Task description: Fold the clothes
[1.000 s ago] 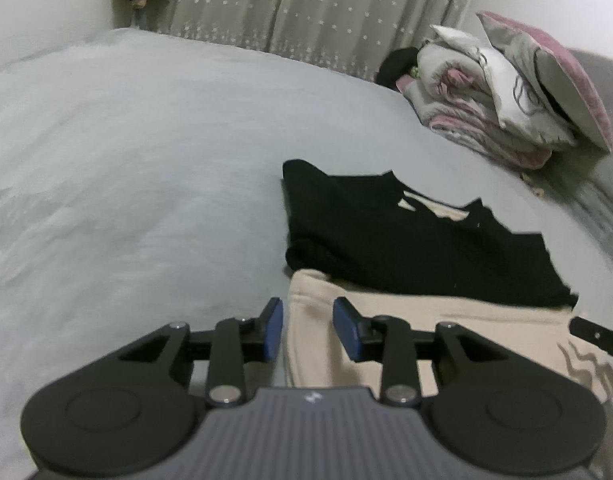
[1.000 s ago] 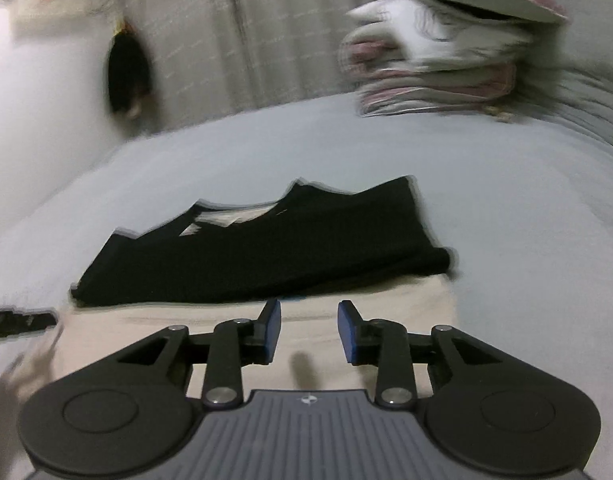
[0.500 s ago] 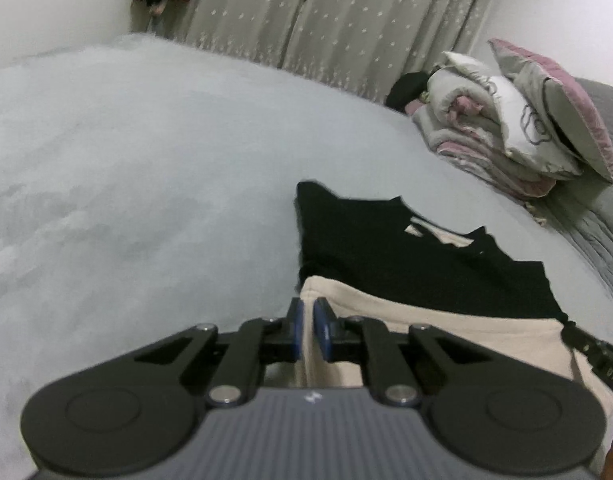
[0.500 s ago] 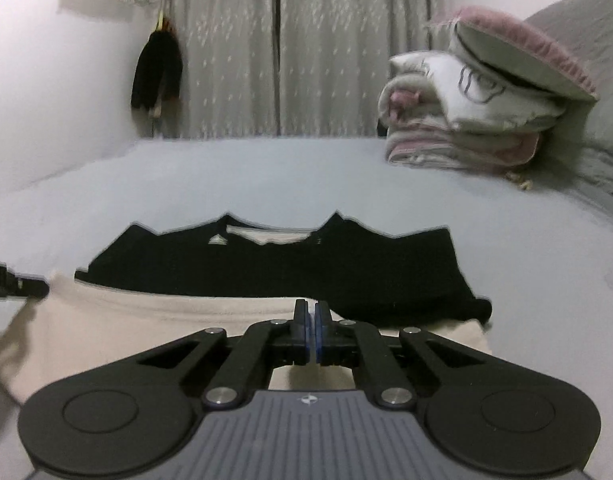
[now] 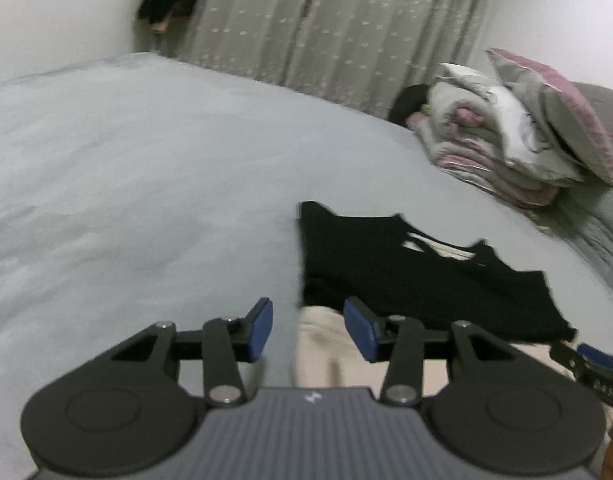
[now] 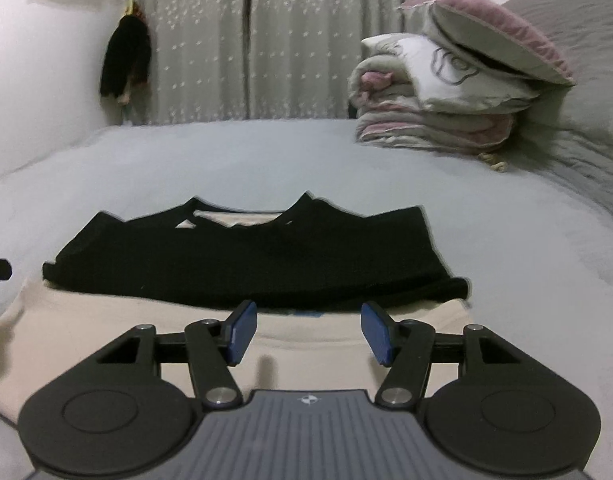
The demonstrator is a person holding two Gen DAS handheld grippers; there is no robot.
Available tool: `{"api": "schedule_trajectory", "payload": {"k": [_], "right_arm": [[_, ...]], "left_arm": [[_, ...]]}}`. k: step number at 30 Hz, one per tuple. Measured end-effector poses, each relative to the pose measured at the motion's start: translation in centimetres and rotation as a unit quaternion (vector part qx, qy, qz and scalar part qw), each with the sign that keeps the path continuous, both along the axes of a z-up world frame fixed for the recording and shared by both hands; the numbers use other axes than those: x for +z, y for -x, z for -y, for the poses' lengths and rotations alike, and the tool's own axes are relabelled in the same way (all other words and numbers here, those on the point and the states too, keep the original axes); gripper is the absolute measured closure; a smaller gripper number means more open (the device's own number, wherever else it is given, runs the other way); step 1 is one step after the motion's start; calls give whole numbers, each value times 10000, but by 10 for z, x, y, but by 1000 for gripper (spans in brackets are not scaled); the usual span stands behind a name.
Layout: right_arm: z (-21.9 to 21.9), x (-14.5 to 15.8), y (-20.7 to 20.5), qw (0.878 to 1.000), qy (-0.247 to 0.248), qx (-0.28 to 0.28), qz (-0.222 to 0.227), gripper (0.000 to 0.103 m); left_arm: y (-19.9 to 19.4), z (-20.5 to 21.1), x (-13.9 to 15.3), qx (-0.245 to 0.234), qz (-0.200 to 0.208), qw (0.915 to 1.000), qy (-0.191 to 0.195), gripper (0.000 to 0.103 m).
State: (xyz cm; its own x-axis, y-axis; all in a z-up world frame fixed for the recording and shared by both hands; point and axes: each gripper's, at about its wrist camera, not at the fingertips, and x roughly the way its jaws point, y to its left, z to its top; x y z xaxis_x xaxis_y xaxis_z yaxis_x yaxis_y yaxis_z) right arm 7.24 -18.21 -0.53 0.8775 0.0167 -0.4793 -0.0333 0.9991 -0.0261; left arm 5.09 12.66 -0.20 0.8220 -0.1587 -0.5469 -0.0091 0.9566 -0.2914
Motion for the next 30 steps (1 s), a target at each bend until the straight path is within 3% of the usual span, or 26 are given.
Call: {"api": "schedule_trajectory", "payload": {"k": [4, 8, 11, 14, 18, 23, 27, 30], "right_arm": [[6, 4, 6, 9999, 56, 6, -92, 44], [15, -14, -7, 9952, 178, 12, -964, 37], [27, -9, -2, 9957, -143, -229, -886, 37], [35, 6, 6, 9958, -384, -486, -673, 36], [43, 19, 12, 9906, -761, -886, -712, 36], [63, 26, 16, 9657, -1460, -1763, -1227, 35], [87, 24, 34, 9368, -2520, -2027, -1334, 35], [99, 22, 47, 9179, -2969, -2234, -1395, 35]], "left_arm": [[4, 21, -1, -632, -84, 9979, -112, 52], [2, 41, -13, -745, -564, 9938, -595, 48], [8, 47, -12, -625, -552, 9934, -783, 45], [18, 45, -6, -499, -477, 9949, -729, 33], [25, 33, -3, -207, -635, 9952, -715, 28], [29, 14, -7, 85, -1024, 9937, -444, 26], [39, 1, -6, 119, -1089, 9938, -194, 26], [46, -8, -4, 95, -1159, 9932, 46, 26]]}}
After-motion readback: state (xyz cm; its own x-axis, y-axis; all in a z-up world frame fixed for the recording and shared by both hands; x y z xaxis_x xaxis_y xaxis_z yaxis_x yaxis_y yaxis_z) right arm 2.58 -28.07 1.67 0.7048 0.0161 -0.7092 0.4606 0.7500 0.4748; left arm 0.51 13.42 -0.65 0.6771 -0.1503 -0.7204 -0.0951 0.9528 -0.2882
